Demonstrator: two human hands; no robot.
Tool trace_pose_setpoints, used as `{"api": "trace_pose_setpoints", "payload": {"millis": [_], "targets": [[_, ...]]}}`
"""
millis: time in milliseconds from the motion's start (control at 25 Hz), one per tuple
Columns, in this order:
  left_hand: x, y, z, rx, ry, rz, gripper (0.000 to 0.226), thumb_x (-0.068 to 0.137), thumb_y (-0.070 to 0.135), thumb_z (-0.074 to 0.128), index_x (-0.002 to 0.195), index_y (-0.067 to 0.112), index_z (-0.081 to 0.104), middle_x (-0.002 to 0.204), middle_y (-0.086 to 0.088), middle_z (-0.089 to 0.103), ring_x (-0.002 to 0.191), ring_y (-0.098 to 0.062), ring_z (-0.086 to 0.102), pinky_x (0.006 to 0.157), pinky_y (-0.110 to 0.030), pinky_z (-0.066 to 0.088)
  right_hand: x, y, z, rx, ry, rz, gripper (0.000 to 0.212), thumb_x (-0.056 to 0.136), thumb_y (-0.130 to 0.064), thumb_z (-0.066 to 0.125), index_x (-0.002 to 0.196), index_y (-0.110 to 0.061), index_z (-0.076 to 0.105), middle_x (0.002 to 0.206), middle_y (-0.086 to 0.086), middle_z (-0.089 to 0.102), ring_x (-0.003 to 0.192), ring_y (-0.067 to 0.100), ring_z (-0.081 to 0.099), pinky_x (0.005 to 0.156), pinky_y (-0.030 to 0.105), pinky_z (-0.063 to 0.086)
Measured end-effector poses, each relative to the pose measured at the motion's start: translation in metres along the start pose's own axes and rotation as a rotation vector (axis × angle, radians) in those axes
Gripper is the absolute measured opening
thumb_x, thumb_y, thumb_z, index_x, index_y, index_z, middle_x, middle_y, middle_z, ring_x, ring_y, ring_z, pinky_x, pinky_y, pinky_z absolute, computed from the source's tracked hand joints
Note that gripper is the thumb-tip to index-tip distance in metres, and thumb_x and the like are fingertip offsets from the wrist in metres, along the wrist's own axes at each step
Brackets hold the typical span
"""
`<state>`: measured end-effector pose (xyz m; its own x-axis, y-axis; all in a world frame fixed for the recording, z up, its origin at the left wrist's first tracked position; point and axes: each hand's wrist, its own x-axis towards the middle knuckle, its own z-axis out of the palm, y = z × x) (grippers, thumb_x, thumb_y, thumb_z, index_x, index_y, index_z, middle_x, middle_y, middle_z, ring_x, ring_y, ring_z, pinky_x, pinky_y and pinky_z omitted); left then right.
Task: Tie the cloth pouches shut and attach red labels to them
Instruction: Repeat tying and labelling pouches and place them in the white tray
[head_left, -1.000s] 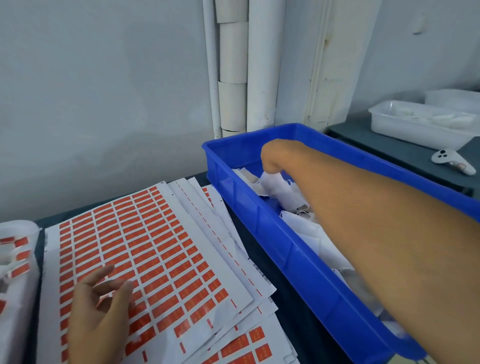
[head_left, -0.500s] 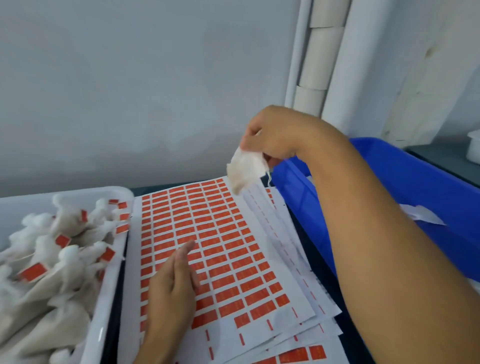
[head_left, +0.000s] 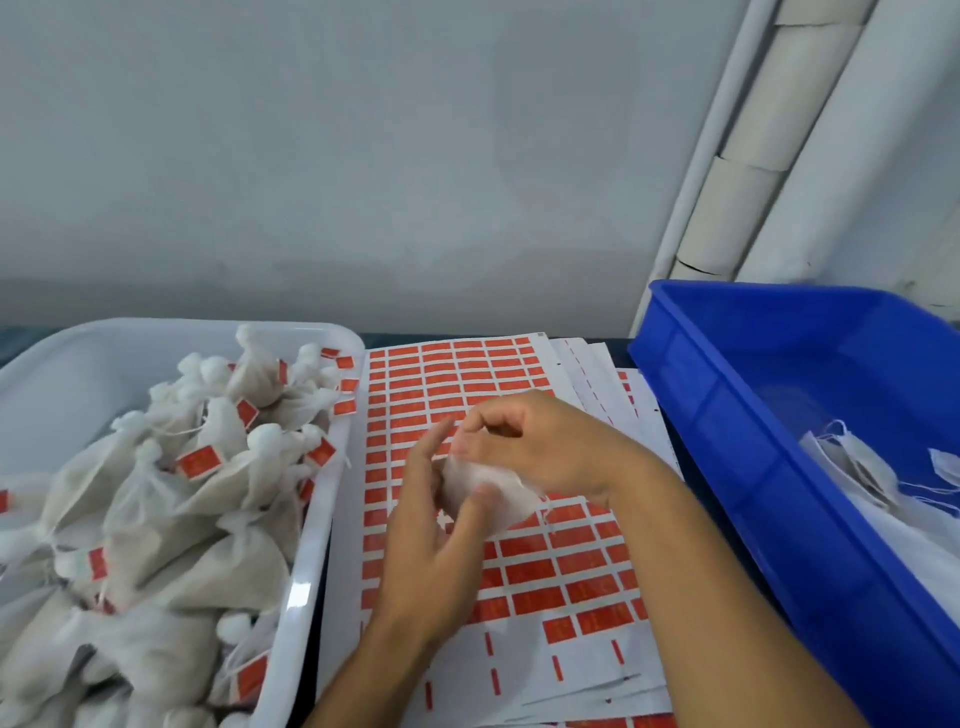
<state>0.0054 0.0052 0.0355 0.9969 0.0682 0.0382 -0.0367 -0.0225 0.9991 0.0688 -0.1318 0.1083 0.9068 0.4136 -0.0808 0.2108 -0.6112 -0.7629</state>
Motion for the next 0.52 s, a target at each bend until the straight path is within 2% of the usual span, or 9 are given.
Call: {"api": "trace_pose_setpoints", "payload": {"millis": [80, 160, 240, 360, 520], "targets": [[0.004, -0.008, 0.002, 0.065, 0.054, 0.023, 0.047, 0.09, 0.042, 0.073, 0.128, 0.056, 0.048, 0.116, 0.027, 0.063, 0.104, -0.003, 0.068, 0.068, -0.018, 0.06, -0.003, 0.012, 0.01, 0.084, 0.086, 0.021, 0.018, 0.099, -0.053, 0.057, 0.103, -0.042, 0.069, 0.098, -0.029, 0.067, 0.092, -0.009, 0.062, 0.064, 0.011, 0.053], [0.007, -0.011, 0.001, 0.036, 0.142, -0.023, 0.044, 0.091, 0.036, 0.073, 0.128, 0.045, 0.051, 0.119, 0.016, 0.064, 0.103, -0.014, 0.069, 0.073, -0.028, 0.064, -0.011, 0.024, 0.017, 0.139, 0.172, 0.026, 0.029, 0.096, -0.064, 0.049, 0.105, -0.043, 0.067, 0.101, -0.033, 0.065, 0.096, -0.013, 0.061, 0.065, 0.008, 0.053], [0.01, -0.012, -0.003, -0.018, 0.202, -0.073, 0.044, 0.092, 0.037, 0.072, 0.13, 0.042, 0.05, 0.123, 0.013, 0.063, 0.105, -0.017, 0.069, 0.078, -0.036, 0.065, -0.022, 0.035, 0.024, 0.154, 0.233, 0.005, 0.033, 0.092, -0.067, 0.046, 0.102, -0.043, 0.065, 0.099, -0.031, 0.067, 0.095, -0.009, 0.064, 0.066, 0.008, 0.053], [0.01, -0.011, -0.005, -0.044, 0.213, -0.077, 0.042, 0.091, 0.037, 0.072, 0.127, 0.041, 0.051, 0.122, 0.014, 0.066, 0.105, -0.015, 0.071, 0.079, -0.037, 0.065, -0.033, 0.047, 0.037, 0.142, 0.328, -0.023, 0.028, 0.092, -0.065, 0.048, 0.096, -0.042, 0.064, 0.091, -0.026, 0.068, 0.09, -0.002, 0.067, 0.071, 0.008, 0.052], [0.008, -0.01, -0.002, -0.046, 0.179, -0.078, 0.042, 0.089, 0.035, 0.075, 0.124, 0.042, 0.053, 0.118, 0.016, 0.067, 0.101, -0.013, 0.072, 0.073, -0.032, 0.065, -0.038, 0.05, 0.05, 0.017, 0.521, -0.085, 0.014, 0.091, -0.059, 0.051, 0.092, -0.047, 0.058, 0.09, -0.029, 0.066, 0.1, -0.007, 0.061, 0.078, 0.001, 0.047]]}}
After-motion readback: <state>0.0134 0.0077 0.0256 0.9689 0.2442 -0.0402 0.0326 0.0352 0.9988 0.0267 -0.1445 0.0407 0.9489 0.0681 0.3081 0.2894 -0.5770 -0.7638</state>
